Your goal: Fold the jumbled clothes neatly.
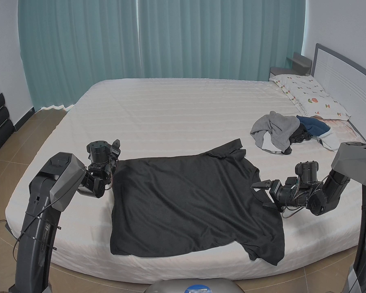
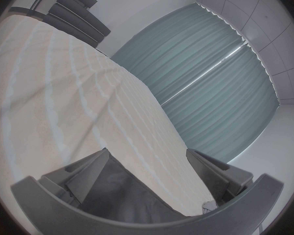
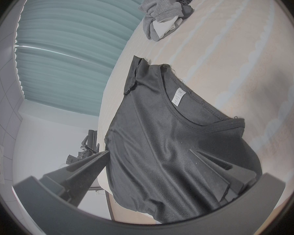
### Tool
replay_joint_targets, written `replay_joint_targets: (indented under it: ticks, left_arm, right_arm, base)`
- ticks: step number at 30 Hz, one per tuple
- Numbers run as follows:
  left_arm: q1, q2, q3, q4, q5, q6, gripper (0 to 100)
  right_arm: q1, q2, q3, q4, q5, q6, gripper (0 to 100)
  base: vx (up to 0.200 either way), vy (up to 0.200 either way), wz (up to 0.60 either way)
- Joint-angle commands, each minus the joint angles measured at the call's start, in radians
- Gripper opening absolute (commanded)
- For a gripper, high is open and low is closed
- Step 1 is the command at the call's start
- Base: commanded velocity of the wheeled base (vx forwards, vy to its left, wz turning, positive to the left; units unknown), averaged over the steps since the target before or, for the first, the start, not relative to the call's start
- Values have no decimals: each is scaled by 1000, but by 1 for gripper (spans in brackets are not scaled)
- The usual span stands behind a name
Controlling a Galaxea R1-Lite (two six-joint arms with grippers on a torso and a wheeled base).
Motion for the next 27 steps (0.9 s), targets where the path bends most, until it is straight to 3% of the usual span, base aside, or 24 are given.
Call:
replay_joint_targets:
  ticks: [1,6,10,15,27]
  left_arm:
    - [14,-62,82,-4,-9,-4,100]
    - [21,-130,197,-28,-30,-13,100]
    - [18,-222,424,-124,-42,-13,100]
    - [16,-303,567,-139,-75,-59,100]
    - [4,-295,616,-139,-96,-105,100]
  right_arm:
    - [0,1,8,-3,0,0,100]
    - [0,2,17,-29,-1,0,100]
    - [0,2,21,-38,-1,0,100]
    - [-1,-4,21,-40,-3,6,100]
    - [-4,-10,75,-94,-38,8,100]
  base:
    - [0,0,0]
    - [0,0,0]
    - [0,0,0]
    - [0,0,0]
    - [0,0,0]
